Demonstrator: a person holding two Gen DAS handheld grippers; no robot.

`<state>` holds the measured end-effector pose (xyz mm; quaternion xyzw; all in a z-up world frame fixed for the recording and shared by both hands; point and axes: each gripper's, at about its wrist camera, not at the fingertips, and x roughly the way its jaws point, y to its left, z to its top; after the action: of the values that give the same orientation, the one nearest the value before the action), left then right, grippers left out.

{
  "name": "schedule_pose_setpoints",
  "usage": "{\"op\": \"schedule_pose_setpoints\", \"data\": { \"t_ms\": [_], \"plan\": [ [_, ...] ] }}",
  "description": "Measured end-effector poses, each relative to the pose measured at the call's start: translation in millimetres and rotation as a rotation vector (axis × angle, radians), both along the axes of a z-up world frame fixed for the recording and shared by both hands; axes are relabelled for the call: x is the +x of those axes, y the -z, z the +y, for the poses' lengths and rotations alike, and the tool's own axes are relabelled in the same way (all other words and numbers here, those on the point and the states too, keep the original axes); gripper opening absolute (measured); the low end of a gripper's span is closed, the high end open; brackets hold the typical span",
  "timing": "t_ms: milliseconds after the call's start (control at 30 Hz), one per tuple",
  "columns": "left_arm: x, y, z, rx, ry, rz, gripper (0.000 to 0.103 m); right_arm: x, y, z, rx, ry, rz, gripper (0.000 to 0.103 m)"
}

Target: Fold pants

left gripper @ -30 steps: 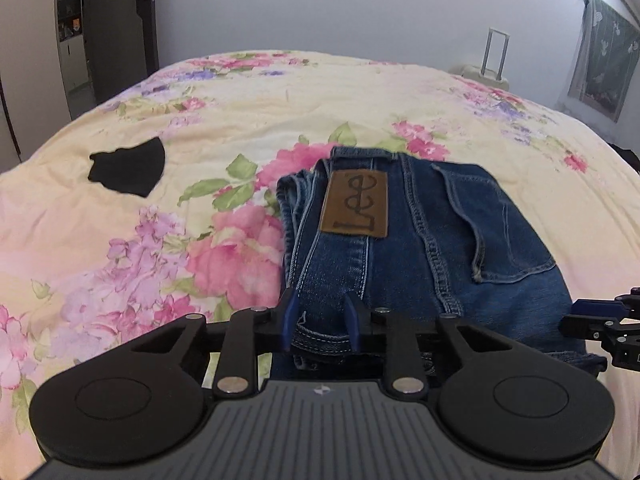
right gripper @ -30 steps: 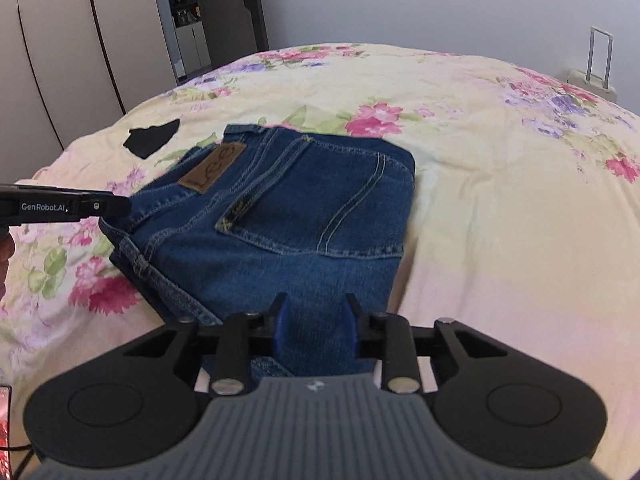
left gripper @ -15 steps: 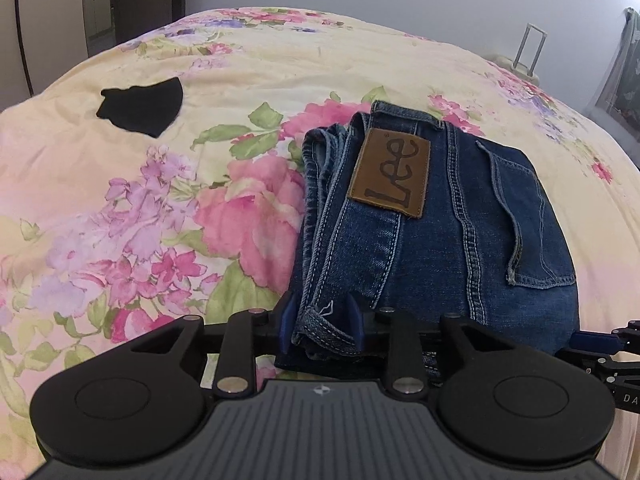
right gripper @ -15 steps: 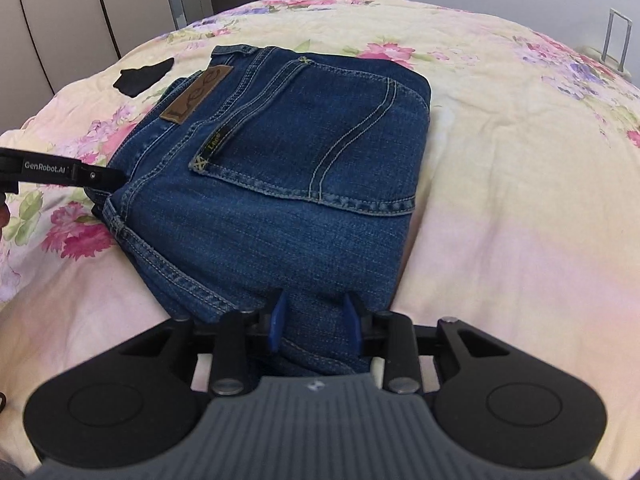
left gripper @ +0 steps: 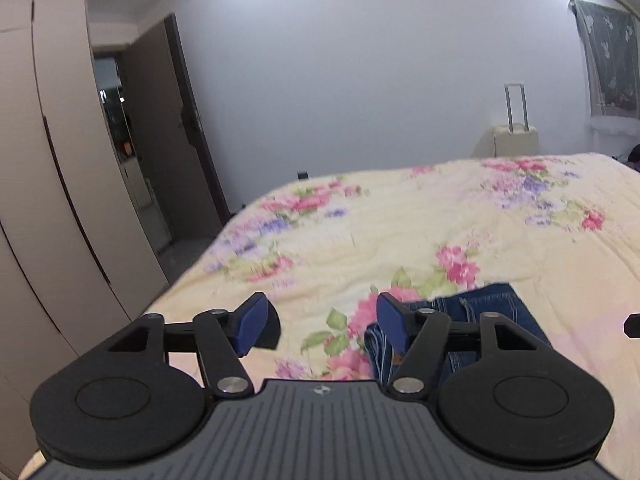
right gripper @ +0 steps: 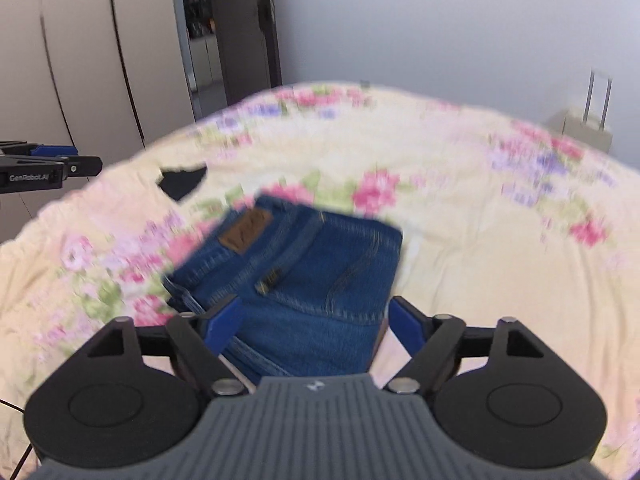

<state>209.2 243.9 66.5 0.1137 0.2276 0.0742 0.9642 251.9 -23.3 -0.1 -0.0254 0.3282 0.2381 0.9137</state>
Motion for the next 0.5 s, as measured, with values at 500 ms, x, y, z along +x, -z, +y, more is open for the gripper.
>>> {"op": "schedule_pose_setpoints", "data": {
  "t_ms": [500],
  "plan": [
    [-138,-34,-84,-0.14,-0.117,-0.188,0.103,-188,-97,-46,0.128,0.219,-0.309,0.082]
  ]
}}
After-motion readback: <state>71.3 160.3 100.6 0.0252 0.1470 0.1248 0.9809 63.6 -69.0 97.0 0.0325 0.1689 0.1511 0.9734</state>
